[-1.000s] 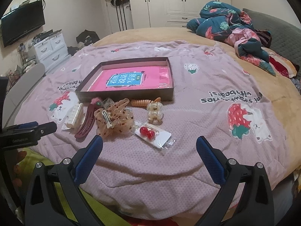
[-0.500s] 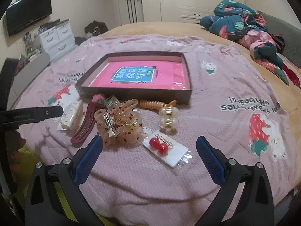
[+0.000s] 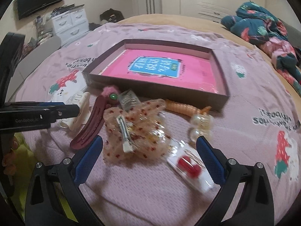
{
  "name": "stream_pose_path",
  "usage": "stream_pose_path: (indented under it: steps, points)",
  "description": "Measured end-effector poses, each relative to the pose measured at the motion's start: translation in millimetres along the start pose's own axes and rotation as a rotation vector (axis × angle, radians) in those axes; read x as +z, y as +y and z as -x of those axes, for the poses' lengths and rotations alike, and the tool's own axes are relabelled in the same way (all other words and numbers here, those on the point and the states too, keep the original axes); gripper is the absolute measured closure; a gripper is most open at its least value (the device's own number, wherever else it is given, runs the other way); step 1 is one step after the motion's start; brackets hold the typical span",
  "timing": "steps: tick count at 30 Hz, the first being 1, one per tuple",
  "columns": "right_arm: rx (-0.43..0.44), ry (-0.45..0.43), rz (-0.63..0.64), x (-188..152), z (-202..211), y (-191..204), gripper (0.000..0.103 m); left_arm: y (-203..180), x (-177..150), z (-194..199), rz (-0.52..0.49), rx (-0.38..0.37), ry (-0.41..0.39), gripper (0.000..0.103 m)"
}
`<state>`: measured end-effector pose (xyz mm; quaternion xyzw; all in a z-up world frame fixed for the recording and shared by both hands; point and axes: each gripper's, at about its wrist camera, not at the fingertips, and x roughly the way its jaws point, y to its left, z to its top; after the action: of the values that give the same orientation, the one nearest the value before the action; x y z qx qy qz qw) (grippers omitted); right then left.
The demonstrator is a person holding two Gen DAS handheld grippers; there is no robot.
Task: Organize jewelry
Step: 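Grasp the lace bow clip with the right tool while the left tool grasps the white comb clip, then carry both clips into the box and open both tools to release them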
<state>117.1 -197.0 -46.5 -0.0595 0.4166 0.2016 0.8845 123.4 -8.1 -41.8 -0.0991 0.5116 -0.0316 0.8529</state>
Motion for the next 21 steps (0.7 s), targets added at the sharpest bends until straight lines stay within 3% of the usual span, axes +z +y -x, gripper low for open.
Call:
stream_pose_path:
  steps: [2,4,6,12,13,21]
  points:
    - [0.008,0.004,0.019,2.1,-6.8,4.8,0.006,0.0,0.2,-4.0,-0.003,0.007,0.009,0.059]
    - [0.013,0.015,0.034,3.4,-13.7,8.3,0.024,-0.5,-0.1,-6.8,-0.006,0.014,0.016,0.059]
    - [0.019,0.036,0.039,4.2,-20.7,9.7,0.034,-0.8,0.5,-10.5,-0.010,0.018,0.020,0.060]
    - [0.031,0.047,0.033,2.6,-27.8,4.9,0.070,-4.5,2.9,-20.6,-0.031,0.042,0.031,0.076]
    - [0.036,0.038,0.032,2.7,-25.8,2.8,0.072,-5.0,3.4,-22.7,-0.037,0.043,0.033,0.082]
    - [0.058,-0.010,-0.031,9.9,-1.7,-24.6,0.077,-6.6,6.1,-17.4,-0.033,0.009,0.016,0.083]
